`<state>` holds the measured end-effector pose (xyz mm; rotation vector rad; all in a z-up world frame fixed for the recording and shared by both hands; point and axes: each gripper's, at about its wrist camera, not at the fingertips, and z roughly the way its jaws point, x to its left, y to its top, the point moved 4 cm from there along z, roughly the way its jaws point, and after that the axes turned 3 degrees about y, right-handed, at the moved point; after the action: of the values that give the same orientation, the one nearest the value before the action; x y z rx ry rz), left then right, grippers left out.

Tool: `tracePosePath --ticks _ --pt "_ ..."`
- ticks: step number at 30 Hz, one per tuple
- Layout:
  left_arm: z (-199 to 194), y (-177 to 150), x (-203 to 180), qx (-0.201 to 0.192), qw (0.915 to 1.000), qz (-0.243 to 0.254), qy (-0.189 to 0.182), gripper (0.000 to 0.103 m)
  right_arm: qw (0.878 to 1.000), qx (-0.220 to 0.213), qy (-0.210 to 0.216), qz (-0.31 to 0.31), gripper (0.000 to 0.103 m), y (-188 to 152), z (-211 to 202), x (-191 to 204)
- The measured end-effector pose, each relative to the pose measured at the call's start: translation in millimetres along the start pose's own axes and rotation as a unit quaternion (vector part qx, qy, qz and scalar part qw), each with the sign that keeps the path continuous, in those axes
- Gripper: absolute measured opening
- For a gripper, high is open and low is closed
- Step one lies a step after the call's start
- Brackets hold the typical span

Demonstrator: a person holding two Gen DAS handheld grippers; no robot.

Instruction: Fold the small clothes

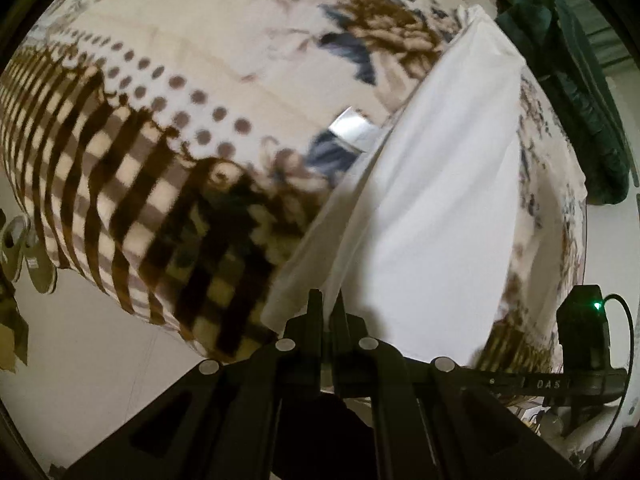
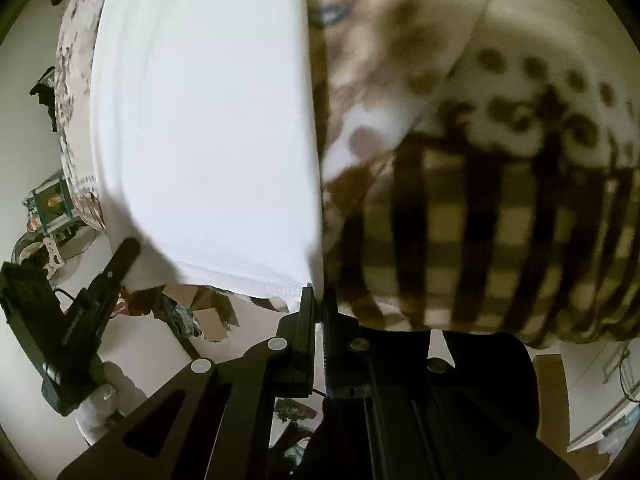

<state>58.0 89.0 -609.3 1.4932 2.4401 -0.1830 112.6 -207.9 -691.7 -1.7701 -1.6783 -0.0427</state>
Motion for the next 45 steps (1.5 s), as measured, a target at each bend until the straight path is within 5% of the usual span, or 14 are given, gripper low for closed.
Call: tracePosePath --ticks 3,6,8,10,12,15,19,24,30,32,34,37,45 --pt "10.2 4.1 7.6 0.027 0.9996 0.0 -0.001 0.009 0.999 0.014 -0.03 -0.013 0.007 7.8 7.2 3.4" --pt "-0.6 7.1 6.1 0.046 0.999 0.003 0.0 0.016 0.999 0.035 -0.005 -0.006 0.036 8.8 -7.0 1.9" --pt "-20.2 13.8 -2.5 0.04 0.9989 0.021 0.015 0.033 0.999 0.024 0.024 0.003 0.065 9.5 -30.5 2.0" --pt "-43.1 30.9 -18.2 0.02 0.9991 0.037 0.004 0.053 0.999 0.001 0.048 0.003 0.065 13.8 -61.0 4.1" --pt "-59.3 58.8 -35.5 -0.003 0.999 0.039 -0.02 0.062 0.997 -0.027 0.07 0.006 0.065 25.4 -95.9 6.9" --pt "-66.8 116.6 -69.4 -0.03 0.9965 0.038 -0.069 0.063 0.992 -0.079 0.092 0.023 0.066 60.1 -145.4 6.3" --pt "-44.0 220.8 -137.5 -0.064 0.9887 0.078 -0.11 0.063 0.982 -0.154 0.094 0.048 0.066 144.4 -207.2 2.4" --pt "9.4 330.3 -222.3 -0.078 0.9768 0.158 -0.121 0.063 0.962 -0.242 0.104 0.073 0.066 272.4 -278.2 -2.6" --pt "63.2 396.6 -271.8 -0.069 0.9693 0.211 -0.105 0.063 0.96 -0.233 0.147 0.054 0.061 426.4 -304.0 18.8" --pt "76.1 407.6 -278.0 -0.065 0.9692 0.214 -0.102 0.063 0.959 -0.24 0.133 0.075 0.043 465.2 -300.2 15.7" --pt "88.1 415.0 -280.7 -0.061 0.9698 0.214 -0.101 0.063 0.952 -0.274 0.091 0.101 0.043 496.4 -311.2 6.2" --pt "98.8 427.5 -273.6 -0.053 0.974 0.194 -0.105 0.063 0.938 -0.317 0.068 0.119 0.043 507.5 -330.9 3.3" --pt "108.9 434.8 -259.7 -0.047 0.9776 0.144 -0.147 0.061 0.935 -0.309 0.148 0.096 0.053 433.6 -339.2 -11.5"
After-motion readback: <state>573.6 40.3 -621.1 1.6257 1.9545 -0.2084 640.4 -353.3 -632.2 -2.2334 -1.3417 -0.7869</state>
